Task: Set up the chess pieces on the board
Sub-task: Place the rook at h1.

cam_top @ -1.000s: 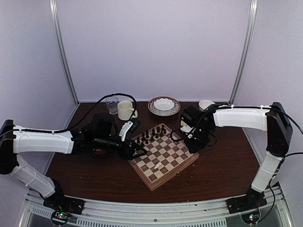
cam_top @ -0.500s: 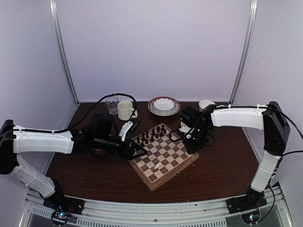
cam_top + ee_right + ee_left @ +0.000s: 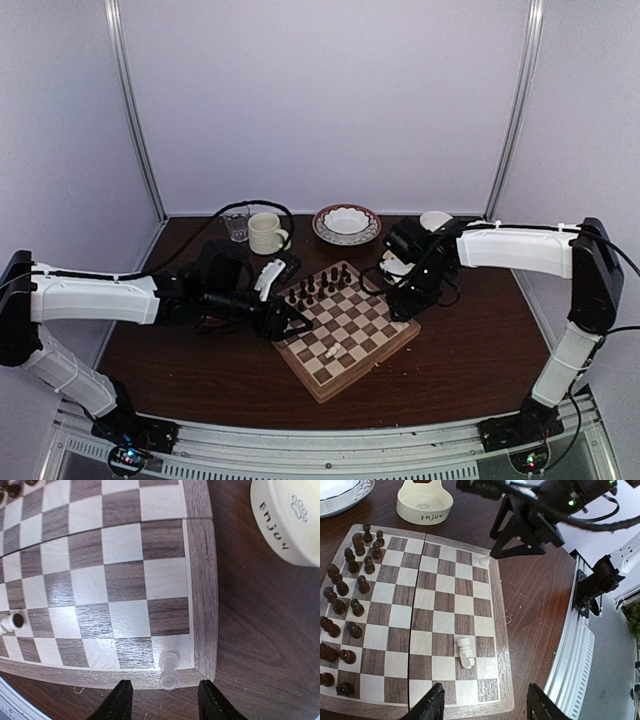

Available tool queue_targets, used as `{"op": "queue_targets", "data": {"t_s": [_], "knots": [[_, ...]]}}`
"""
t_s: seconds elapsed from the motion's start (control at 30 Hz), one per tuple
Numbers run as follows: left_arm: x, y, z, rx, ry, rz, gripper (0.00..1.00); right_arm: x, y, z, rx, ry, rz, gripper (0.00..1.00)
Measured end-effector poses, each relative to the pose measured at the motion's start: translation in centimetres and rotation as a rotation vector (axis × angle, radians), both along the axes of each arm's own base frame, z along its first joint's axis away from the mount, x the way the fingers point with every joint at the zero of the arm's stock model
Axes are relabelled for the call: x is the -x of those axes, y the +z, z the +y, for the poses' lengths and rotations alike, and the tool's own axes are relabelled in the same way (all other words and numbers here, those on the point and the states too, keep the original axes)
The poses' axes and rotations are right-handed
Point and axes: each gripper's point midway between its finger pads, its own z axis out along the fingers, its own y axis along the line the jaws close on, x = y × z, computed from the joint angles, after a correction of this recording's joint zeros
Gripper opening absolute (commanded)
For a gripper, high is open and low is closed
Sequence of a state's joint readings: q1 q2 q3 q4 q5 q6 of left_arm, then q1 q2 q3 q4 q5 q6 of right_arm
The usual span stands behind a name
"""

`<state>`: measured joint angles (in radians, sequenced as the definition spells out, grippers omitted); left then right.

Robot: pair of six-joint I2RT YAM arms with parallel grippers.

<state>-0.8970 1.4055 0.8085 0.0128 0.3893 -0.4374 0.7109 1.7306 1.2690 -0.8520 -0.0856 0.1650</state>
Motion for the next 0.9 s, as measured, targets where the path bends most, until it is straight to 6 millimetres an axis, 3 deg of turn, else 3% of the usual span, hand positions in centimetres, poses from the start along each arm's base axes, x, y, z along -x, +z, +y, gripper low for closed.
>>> {"op": "queue_targets", "data": {"t_s": [0.2, 0.33, 0.43, 0.57, 0.77, 0.9], "knots": [[0.5, -1.3, -1.9, -0.098, -0.023, -0.029, 0.55, 0.3, 5.7, 0.0, -0.14, 0.005, -0.156, 0.5], [0.4, -3.1, -3.0, -0.195, -0.023, -0.06, 0.54, 0.1, 9.8, 0.9, -0.247, 0.022, -0.275, 0.49], [0.2, -4.7, -3.6, -0.277, -0.02, -0.093, 0.53, -0.1, 11.7, 1.5, -0.323, 0.027, -0.355, 0.49], [0.0, -6.7, -3.6, -0.38, -0.017, -0.136, 0.54, 0.0, 11.9, 1.7, -0.429, 0.015, -0.449, 0.49], [0.1, -8.6, -4.7, -0.502, -0.03, -0.214, 0.52, 0.9, 9.3, 0.6, -0.474, -0.011, -0.499, 0.49], [0.3, -9.3, -5.3, -0.55, -0.041, -0.242, 0.49, 0.7, 10.5, -0.1, -0.513, -0.036, -0.581, 0.49]]}}
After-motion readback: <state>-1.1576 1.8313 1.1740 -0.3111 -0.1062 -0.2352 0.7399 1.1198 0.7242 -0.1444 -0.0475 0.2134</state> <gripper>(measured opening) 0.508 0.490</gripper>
